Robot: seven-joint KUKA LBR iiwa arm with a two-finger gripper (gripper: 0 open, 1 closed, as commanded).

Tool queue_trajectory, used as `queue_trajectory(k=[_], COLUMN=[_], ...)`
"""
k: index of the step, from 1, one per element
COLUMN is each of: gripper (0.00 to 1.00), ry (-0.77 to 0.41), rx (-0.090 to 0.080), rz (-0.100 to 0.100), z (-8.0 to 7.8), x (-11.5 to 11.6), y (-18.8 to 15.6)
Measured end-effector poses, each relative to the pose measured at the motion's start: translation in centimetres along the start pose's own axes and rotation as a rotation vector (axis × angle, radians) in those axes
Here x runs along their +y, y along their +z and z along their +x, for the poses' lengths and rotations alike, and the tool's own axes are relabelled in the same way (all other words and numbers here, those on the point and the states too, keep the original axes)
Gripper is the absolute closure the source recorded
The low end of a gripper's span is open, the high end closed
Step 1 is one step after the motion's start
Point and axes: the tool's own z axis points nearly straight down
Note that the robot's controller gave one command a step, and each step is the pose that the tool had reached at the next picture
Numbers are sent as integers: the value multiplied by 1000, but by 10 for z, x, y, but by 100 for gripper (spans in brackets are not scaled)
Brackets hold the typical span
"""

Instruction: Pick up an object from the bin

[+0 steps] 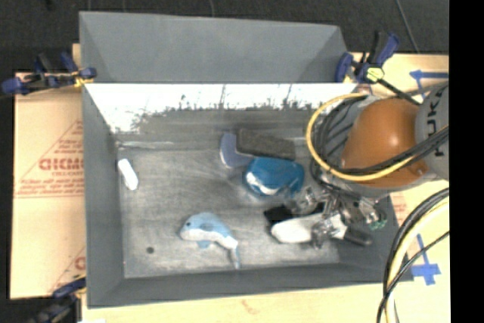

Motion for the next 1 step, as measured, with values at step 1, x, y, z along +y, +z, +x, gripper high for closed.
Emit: queue_trajectory(k=[1], gripper=[100], ry=[3], rx=[6], rz=[-1], z=[-16], x=[15], y=[-59])
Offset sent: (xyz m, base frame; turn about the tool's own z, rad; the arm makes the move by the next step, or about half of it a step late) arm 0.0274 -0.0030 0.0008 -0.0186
